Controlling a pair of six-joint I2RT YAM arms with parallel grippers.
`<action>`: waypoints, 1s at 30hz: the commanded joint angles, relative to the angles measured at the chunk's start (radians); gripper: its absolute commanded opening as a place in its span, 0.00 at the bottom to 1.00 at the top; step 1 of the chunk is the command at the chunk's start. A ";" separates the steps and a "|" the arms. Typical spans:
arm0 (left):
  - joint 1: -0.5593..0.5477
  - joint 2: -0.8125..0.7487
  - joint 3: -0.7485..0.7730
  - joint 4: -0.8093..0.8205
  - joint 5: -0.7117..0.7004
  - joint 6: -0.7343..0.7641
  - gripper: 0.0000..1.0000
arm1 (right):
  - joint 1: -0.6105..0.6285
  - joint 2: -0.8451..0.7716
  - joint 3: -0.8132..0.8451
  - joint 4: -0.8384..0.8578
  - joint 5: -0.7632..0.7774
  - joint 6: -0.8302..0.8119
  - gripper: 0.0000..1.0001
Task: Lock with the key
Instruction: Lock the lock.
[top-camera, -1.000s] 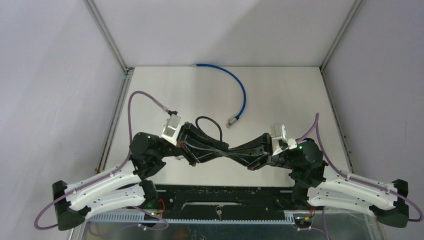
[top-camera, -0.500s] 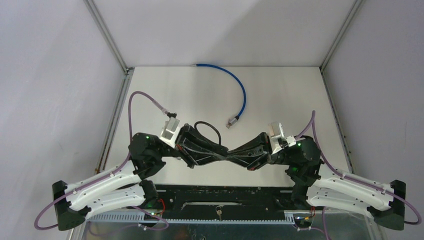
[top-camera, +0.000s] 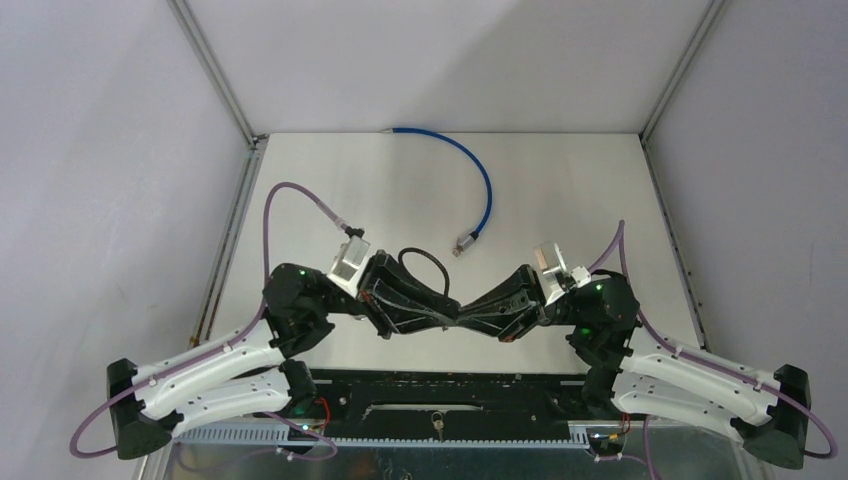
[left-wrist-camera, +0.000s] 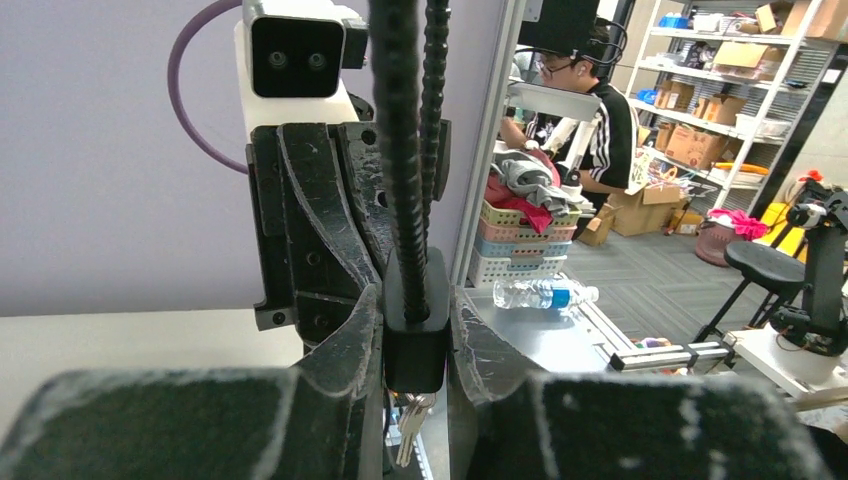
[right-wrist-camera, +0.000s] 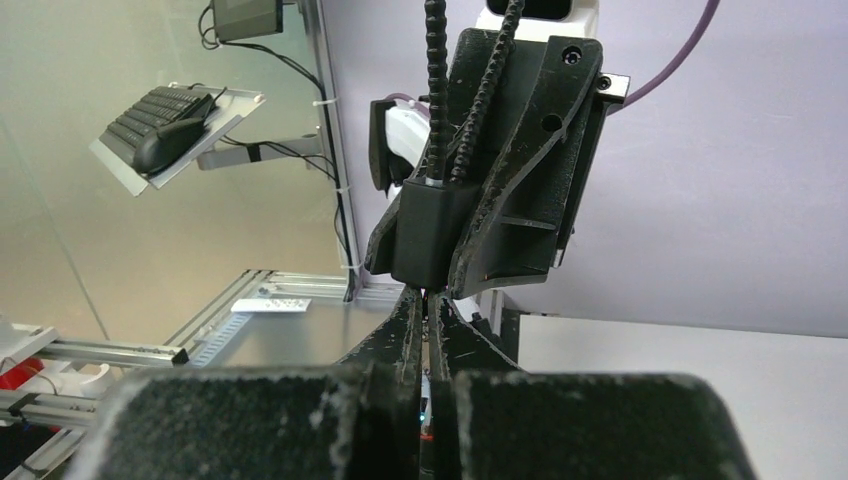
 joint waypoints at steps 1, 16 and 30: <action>-0.003 -0.026 0.092 0.224 0.015 -0.035 0.00 | -0.010 0.029 -0.036 -0.073 -0.132 0.050 0.00; -0.003 -0.032 0.090 0.235 0.024 -0.044 0.00 | -0.035 0.042 -0.067 -0.024 -0.117 0.071 0.00; -0.004 -0.056 0.081 0.192 -0.068 -0.017 0.00 | -0.044 0.026 -0.086 -0.088 -0.087 0.034 0.00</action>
